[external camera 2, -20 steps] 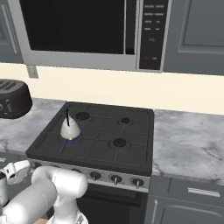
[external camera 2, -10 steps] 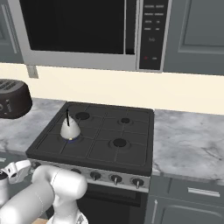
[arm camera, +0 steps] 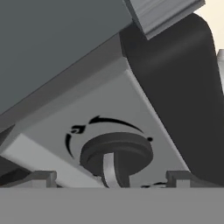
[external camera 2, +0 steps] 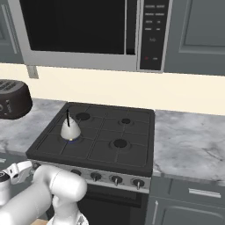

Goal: The kettle is done boiling. Turn off the stove, then wait for 300 timesteps before moving the kettle to the dining table.

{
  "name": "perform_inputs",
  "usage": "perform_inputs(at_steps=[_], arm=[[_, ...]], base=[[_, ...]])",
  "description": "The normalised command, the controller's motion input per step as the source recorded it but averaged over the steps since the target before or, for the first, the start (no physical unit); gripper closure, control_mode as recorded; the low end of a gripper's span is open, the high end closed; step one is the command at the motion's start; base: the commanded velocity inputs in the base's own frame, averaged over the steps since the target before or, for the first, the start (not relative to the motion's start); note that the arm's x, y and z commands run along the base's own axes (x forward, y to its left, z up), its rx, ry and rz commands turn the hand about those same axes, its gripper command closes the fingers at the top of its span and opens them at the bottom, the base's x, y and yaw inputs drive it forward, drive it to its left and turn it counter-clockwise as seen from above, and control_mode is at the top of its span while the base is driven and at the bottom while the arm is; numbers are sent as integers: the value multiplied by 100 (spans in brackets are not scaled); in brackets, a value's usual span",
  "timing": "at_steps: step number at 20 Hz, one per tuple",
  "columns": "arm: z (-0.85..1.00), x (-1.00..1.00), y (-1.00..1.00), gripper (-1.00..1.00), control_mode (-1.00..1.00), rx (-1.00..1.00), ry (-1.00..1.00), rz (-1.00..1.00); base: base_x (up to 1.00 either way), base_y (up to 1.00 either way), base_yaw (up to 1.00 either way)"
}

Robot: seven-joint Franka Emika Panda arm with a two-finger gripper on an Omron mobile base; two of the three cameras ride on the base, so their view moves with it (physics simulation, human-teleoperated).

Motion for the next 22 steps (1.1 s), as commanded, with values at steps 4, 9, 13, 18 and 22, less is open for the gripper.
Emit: perform_inputs(at_steps=[4, 9, 13, 18, 22], arm=[[-11, 8, 0, -100, -100, 0, -3, 0], [-6, 3, 0, -100, -100, 0, -4, 0], [0, 1, 0, -100, -100, 0, -4, 0], [0, 3, 0, -100, -100, 0, -2, 0], [0, 5, 0, -100, -100, 0, 0, 0]], base=[[0, 0, 0], [0, 0, 0], [0, 0, 0], [0, 0, 0], [0, 0, 0]])
